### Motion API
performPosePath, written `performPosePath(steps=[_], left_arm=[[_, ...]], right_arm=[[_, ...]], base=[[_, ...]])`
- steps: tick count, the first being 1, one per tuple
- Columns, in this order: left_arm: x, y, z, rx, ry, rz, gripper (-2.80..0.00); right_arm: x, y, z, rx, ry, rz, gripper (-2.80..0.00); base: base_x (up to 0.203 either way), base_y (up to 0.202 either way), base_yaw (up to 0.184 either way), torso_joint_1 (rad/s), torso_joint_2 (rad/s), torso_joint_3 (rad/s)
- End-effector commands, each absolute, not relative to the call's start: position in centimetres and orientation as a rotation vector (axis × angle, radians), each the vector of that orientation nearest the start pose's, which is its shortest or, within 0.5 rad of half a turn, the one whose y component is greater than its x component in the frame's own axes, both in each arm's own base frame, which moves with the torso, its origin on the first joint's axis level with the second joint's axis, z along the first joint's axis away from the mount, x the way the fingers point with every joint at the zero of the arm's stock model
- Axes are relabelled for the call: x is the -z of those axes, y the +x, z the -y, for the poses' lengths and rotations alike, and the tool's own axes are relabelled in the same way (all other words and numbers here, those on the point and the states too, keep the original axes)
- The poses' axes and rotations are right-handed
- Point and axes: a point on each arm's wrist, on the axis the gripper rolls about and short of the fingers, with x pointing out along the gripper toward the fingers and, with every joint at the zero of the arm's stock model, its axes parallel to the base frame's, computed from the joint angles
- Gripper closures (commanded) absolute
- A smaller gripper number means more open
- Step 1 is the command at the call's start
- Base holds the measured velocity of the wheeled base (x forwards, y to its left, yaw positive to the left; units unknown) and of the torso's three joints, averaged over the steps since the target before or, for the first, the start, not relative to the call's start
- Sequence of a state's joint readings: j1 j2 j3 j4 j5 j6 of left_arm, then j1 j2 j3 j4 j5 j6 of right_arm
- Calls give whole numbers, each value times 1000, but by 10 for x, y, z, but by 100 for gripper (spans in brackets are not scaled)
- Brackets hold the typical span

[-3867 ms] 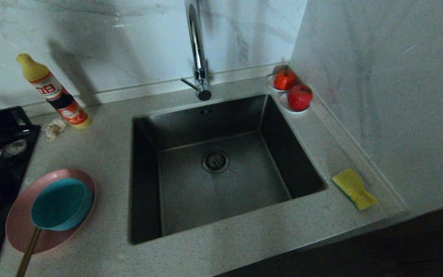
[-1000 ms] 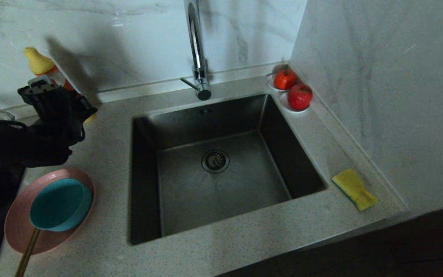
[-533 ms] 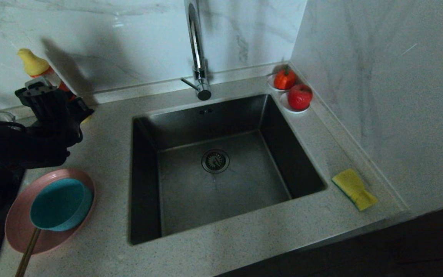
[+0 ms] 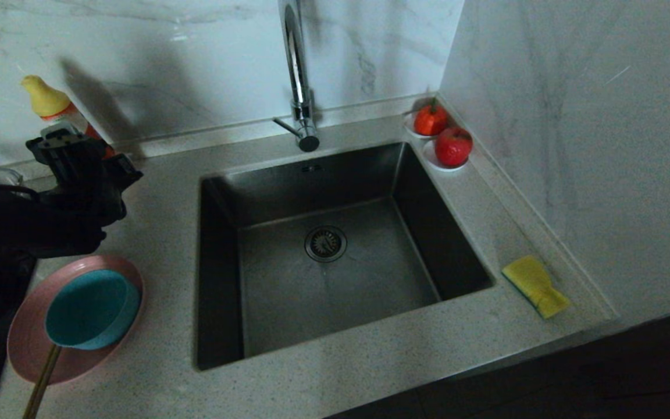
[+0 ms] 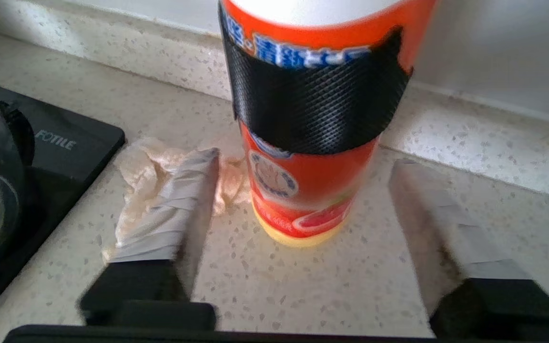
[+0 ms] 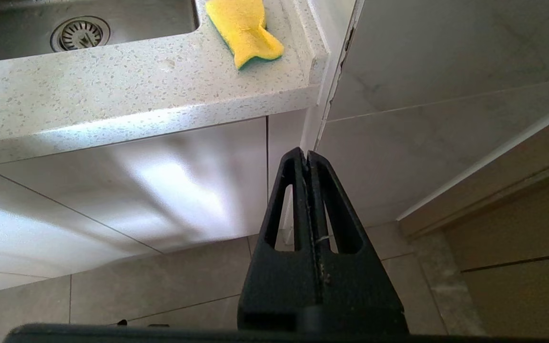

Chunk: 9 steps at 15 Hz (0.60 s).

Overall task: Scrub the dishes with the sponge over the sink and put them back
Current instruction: Grab the dish soap

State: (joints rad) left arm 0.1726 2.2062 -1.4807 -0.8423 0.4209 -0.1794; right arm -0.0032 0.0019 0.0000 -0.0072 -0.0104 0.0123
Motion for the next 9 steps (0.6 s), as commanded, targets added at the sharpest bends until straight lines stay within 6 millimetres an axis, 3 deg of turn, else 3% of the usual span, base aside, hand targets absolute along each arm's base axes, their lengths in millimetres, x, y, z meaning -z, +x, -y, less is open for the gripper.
performPosePath(steps=[1, 9], left_arm=[[-198, 446, -88, -584, -191, 179, -280], [-200, 465, -103, -524, -198, 240, -280]], right_arm=[[-76, -23, 0, 15, 12, 6, 0], [-76, -23, 0, 13, 12, 6, 0]], base=[[0, 0, 0, 0, 0, 0], [0, 0, 0, 0, 0, 0]])
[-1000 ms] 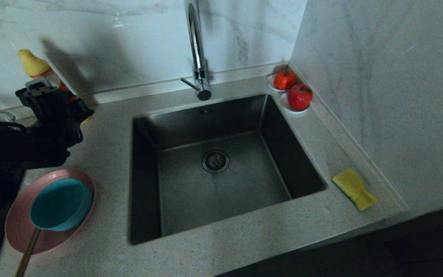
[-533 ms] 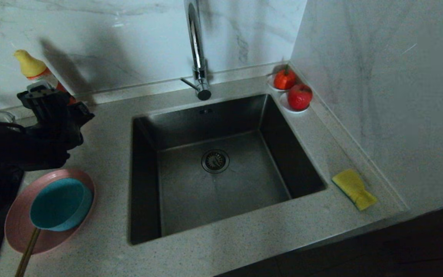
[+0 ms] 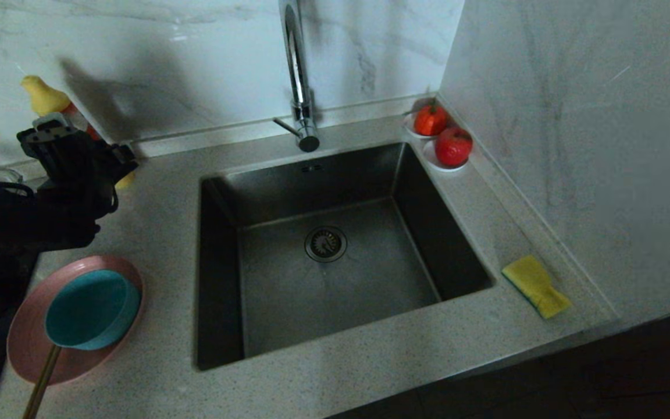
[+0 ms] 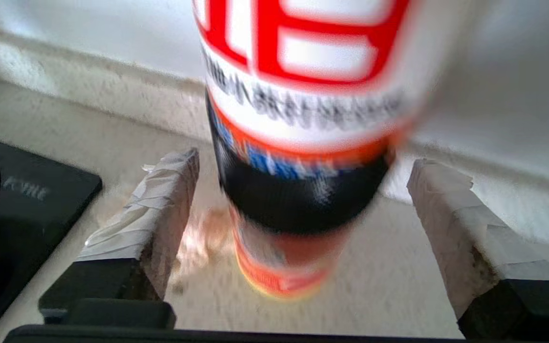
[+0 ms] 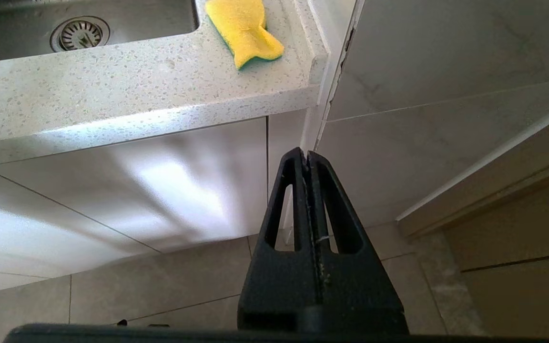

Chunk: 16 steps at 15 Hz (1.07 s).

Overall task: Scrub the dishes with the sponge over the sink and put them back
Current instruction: Grab the dish soap

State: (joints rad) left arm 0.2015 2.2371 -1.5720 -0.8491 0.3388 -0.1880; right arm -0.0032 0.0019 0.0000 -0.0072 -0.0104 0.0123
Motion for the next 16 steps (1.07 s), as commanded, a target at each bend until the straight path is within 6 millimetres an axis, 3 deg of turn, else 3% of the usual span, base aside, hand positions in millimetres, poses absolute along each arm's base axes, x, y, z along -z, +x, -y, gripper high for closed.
performPosePath(steps=[1, 10, 16], left_arm=[[-198, 468, -104, -526, -199, 242, -280], [-177, 490, -108, -527, -201, 234, -280], [-173, 504, -110, -525, -208, 273, -280]], right_arm=[[-76, -23, 0, 14, 14, 6, 0], [-76, -23, 0, 13, 12, 6, 0], [-76, -23, 0, 14, 12, 6, 0]], base=[[0, 0, 0, 0, 0, 0], [0, 0, 0, 0, 0, 0], [0, 0, 0, 0, 0, 0]])
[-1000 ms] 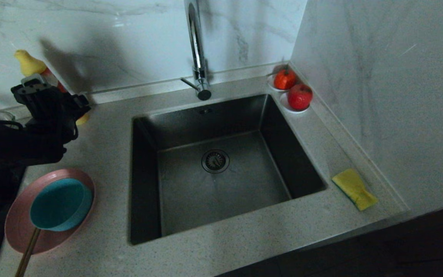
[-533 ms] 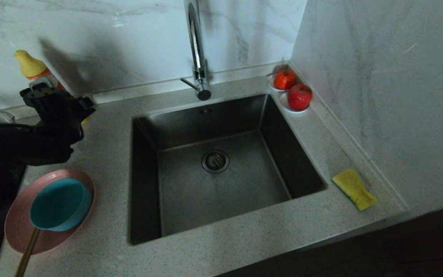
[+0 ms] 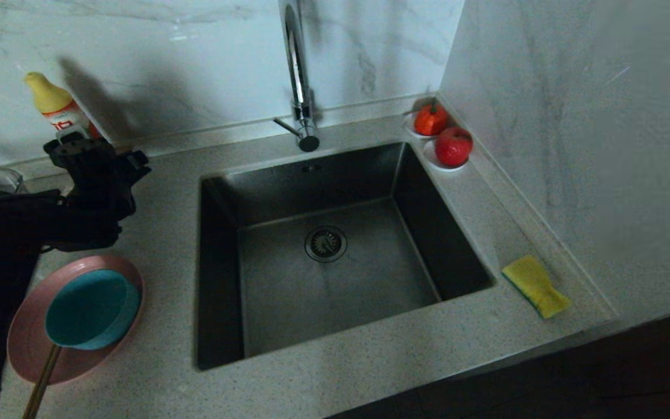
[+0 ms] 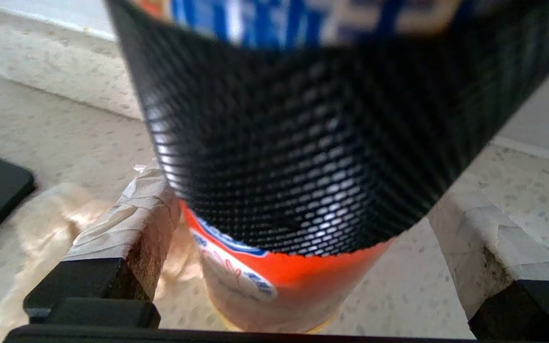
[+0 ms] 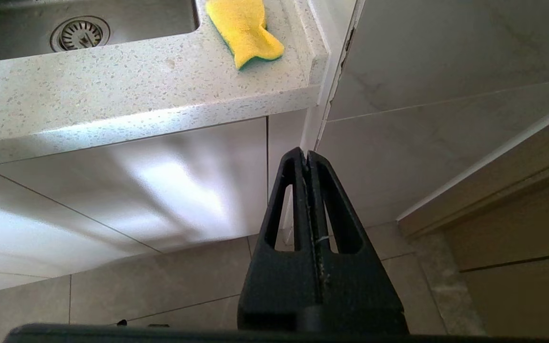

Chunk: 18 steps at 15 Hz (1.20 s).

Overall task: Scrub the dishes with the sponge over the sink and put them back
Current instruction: Grab the dish soap

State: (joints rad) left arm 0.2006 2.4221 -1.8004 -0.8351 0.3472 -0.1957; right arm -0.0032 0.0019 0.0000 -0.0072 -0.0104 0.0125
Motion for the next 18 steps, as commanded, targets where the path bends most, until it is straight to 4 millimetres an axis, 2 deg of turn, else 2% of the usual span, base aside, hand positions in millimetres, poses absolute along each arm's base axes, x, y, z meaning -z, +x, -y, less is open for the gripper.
performPosePath(steps=[1, 5, 6, 11, 18], left_arm=[[-174, 505, -111, -525, -207, 278, -280], [-173, 509, -109, -520, -210, 278, -280], [-174, 510, -109, -531, -208, 261, 0], [-184, 510, -110, -548, -213, 278, 0], [-187, 509, -110, -547, -214, 291, 0]], right_arm=[[-76, -23, 0, 12, 12, 6, 0], [-76, -23, 0, 14, 12, 6, 0], [-76, -23, 0, 14, 12, 6, 0], [-76, -23, 0, 14, 12, 6, 0], [-76, -23, 0, 14, 12, 6, 0]], base=[[0, 0, 0, 0, 0, 0], [0, 0, 0, 0, 0, 0], [0, 0, 0, 0, 0, 0], [0, 0, 0, 0, 0, 0], [0, 0, 0, 0, 0, 0]])
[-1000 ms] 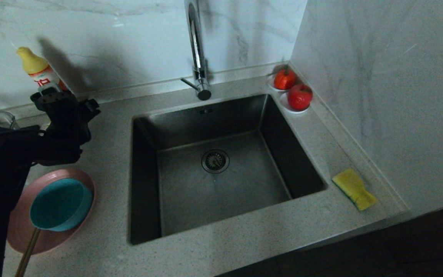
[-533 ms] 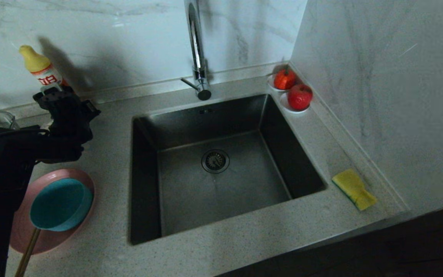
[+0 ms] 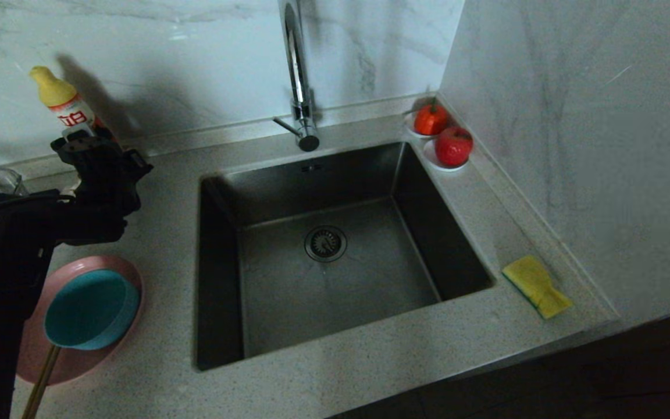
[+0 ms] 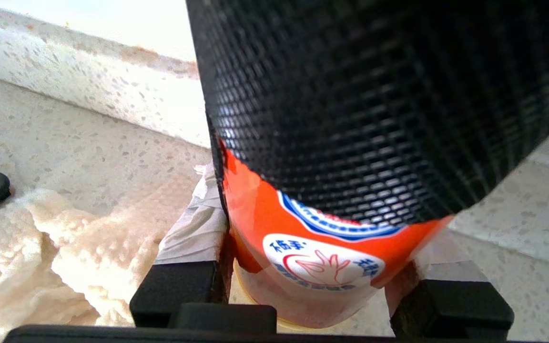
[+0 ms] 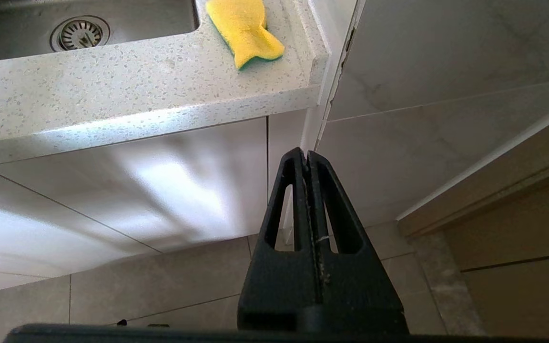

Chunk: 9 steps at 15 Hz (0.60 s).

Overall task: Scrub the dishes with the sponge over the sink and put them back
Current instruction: Grab the dish soap

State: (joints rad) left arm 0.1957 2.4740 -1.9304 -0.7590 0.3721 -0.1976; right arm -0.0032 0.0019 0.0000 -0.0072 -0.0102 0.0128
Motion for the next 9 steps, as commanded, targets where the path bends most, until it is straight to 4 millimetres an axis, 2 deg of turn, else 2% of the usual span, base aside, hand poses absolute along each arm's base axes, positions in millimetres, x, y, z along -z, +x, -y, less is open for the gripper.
performPosePath(steps=[1, 3, 6, 9], left_arm=[[-191, 508, -109, -550, -218, 302, 0], [-209, 500, -106, -561, -232, 338, 0], [-235, 490, -91, -592, -252, 387, 0], [-272, 468, -77, -589, -267, 437, 0]], right_arm=[[-76, -23, 0, 14, 12, 6, 0], [-76, -23, 0, 14, 12, 6, 0], [-76, -23, 0, 14, 13, 6, 0], [-76, -23, 0, 14, 12, 6, 0]], base=[[0, 0, 0, 0, 0, 0], [0, 0, 0, 0, 0, 0], [0, 0, 0, 0, 0, 0], [0, 0, 0, 0, 0, 0]])
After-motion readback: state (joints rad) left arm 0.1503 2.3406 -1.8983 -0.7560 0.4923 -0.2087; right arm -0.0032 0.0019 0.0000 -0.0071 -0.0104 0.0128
